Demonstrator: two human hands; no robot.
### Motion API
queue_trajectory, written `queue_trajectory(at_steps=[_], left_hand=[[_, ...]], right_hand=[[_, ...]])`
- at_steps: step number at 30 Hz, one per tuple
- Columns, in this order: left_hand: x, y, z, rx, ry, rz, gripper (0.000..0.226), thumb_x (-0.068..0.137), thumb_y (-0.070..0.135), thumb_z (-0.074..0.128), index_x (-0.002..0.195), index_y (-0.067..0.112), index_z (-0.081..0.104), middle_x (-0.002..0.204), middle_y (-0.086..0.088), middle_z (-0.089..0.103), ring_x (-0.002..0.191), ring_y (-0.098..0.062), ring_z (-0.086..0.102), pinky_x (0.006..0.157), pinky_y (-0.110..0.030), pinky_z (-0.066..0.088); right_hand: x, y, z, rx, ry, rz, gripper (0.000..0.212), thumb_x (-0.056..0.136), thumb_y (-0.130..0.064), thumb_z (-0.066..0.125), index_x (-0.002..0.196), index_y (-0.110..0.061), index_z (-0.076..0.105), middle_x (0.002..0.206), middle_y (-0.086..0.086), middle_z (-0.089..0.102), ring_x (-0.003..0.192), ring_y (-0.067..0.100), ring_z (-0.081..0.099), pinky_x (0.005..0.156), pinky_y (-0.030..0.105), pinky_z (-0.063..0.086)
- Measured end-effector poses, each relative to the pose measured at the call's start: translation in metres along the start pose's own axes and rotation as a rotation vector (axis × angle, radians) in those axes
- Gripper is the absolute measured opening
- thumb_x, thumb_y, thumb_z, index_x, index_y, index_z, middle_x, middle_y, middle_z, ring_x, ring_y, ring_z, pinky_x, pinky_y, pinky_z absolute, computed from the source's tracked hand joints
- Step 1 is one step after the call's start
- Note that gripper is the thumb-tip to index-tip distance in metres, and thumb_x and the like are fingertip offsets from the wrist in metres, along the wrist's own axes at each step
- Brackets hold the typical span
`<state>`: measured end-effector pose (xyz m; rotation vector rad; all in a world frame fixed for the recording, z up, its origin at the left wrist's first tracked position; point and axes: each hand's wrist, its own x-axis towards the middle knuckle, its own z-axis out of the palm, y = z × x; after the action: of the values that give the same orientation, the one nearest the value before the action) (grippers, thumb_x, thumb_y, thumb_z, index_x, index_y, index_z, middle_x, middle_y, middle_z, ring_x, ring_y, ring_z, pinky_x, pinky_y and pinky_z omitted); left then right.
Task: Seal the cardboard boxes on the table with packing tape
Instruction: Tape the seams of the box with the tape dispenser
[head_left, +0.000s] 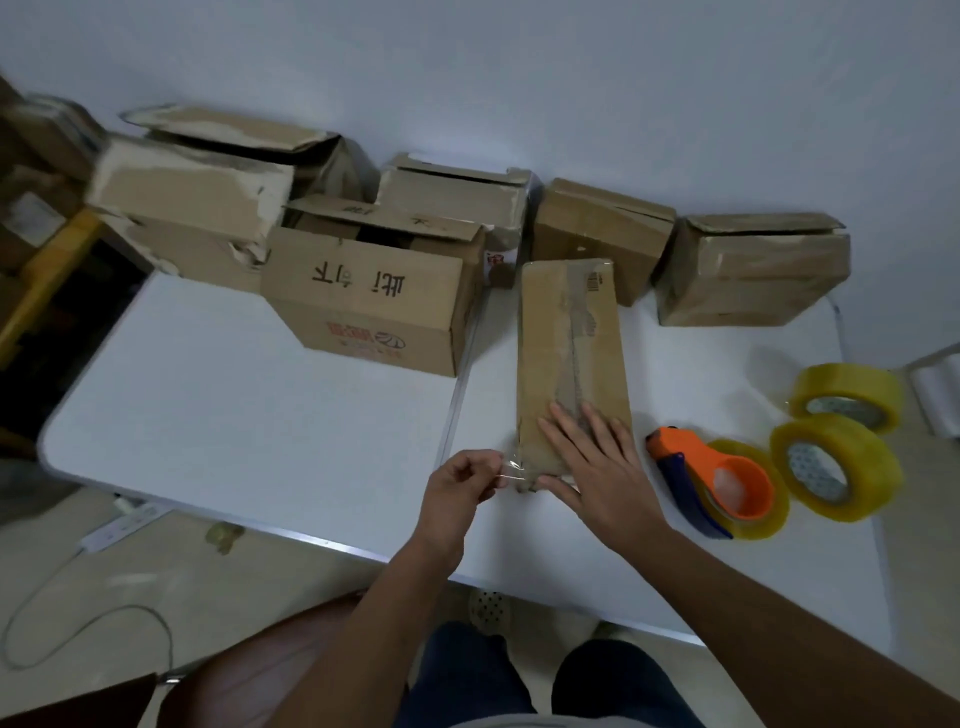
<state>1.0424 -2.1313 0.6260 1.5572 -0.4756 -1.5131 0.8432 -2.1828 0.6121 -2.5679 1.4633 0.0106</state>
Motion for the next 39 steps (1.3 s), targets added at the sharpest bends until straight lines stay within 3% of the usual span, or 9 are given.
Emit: queue_trajectory(at_steps=[5, 10, 17, 21, 23, 27, 30, 35, 39], left_hand=[[0.004, -0.009, 0.003, 0.000, 0.012, 0.033, 0.015, 0.096, 0.013, 0.063, 0.103, -0.001, 0.068, 0.084, -0.006, 0.067, 0.081, -0.015, 0.062, 0.082, -0.022, 0.054], [0.012, -0.013, 0.009, 0.067, 0.008, 0.066, 0.015, 0.099, 0.016, 0.060, 0.100, 0.002, 0.063, 0.086, -0.002, 0.066, 0.082, -0.014, 0.061, 0.078, -0.019, 0.053], [0.022, -0.028, 0.034, 0.308, 0.098, 0.176, 0.008, 0.104, 0.024, 0.050, 0.096, 0.024, 0.054, 0.095, 0.008, 0.062, 0.076, 0.002, 0.055, 0.071, -0.018, 0.048], [0.034, -0.033, 0.044, 0.381, 0.150, 0.202, 0.006, 0.106, 0.023, 0.043, 0.109, 0.021, 0.048, 0.111, -0.003, 0.052, 0.093, -0.009, 0.055, 0.076, -0.019, 0.048], [0.044, -0.031, 0.043, 0.486, 0.109, 0.176, 0.017, 0.106, 0.024, 0.042, 0.119, 0.016, 0.049, 0.118, -0.007, 0.047, 0.101, -0.015, 0.055, 0.077, -0.018, 0.046], [0.031, -0.015, 0.019, 0.556, 0.119, 0.274, 0.016, 0.102, 0.026, 0.054, 0.114, 0.018, 0.060, 0.109, 0.003, 0.062, 0.099, -0.011, 0.062, 0.074, -0.012, 0.046], [0.010, 0.000, 0.005, 0.565, -0.099, 0.450, 0.020, 0.091, 0.025, 0.071, 0.107, 0.017, 0.062, 0.104, 0.006, 0.065, 0.091, -0.008, 0.065, 0.079, -0.014, 0.051], [0.038, 0.024, -0.002, 0.993, -0.428, 0.589, 0.031, 0.089, 0.033, 0.072, 0.104, 0.016, 0.050, 0.104, 0.004, 0.057, 0.090, -0.010, 0.060, 0.080, -0.028, 0.054], [0.045, 0.028, 0.003, 1.124, -0.461, 0.617, 0.033, 0.092, 0.035, 0.067, 0.106, 0.016, 0.045, 0.107, 0.003, 0.049, 0.091, -0.013, 0.058, 0.079, -0.039, 0.055]], right_hand=[[0.001, 0.003, 0.003, -0.013, 0.043, -0.008, 0.067, 0.097, -0.064, 0.027, 0.153, -0.028, 0.029, 0.161, -0.010, 0.022, 0.148, 0.025, 0.021, 0.118, 0.048, 0.019], [0.003, 0.001, 0.010, -0.080, 0.059, 0.003, 0.068, 0.095, -0.063, 0.031, 0.152, -0.027, 0.032, 0.159, -0.008, 0.028, 0.146, 0.028, 0.026, 0.116, 0.051, 0.023], [0.006, -0.005, 0.013, -0.100, 0.055, 0.050, 0.067, 0.094, -0.059, 0.032, 0.151, -0.026, 0.034, 0.158, -0.007, 0.030, 0.146, 0.028, 0.027, 0.116, 0.052, 0.023], [0.005, -0.006, 0.010, -0.078, 0.042, 0.055, 0.066, 0.094, -0.059, 0.030, 0.152, -0.026, 0.034, 0.158, -0.007, 0.030, 0.146, 0.028, 0.028, 0.115, 0.052, 0.023], [0.005, -0.005, 0.009, -0.063, 0.026, 0.053, 0.067, 0.095, -0.061, 0.029, 0.152, -0.027, 0.031, 0.159, -0.007, 0.028, 0.147, 0.027, 0.025, 0.116, 0.052, 0.023], [0.005, -0.005, 0.007, -0.034, 0.036, 0.054, 0.067, 0.095, -0.061, 0.030, 0.153, -0.028, 0.030, 0.160, -0.008, 0.027, 0.148, 0.027, 0.023, 0.117, 0.051, 0.022], [0.004, -0.005, 0.005, -0.036, 0.039, 0.051, 0.067, 0.095, -0.061, 0.031, 0.153, -0.027, 0.031, 0.159, -0.007, 0.029, 0.147, 0.027, 0.025, 0.116, 0.051, 0.022], [0.005, -0.006, 0.003, -0.047, 0.012, 0.036, 0.066, 0.095, -0.061, 0.031, 0.151, -0.026, 0.034, 0.158, -0.006, 0.032, 0.146, 0.028, 0.028, 0.116, 0.050, 0.020], [0.008, -0.005, 0.004, -0.033, -0.022, 0.061, 0.066, 0.096, -0.061, 0.029, 0.152, -0.027, 0.031, 0.159, -0.007, 0.028, 0.147, 0.027, 0.025, 0.116, 0.051, 0.021]])
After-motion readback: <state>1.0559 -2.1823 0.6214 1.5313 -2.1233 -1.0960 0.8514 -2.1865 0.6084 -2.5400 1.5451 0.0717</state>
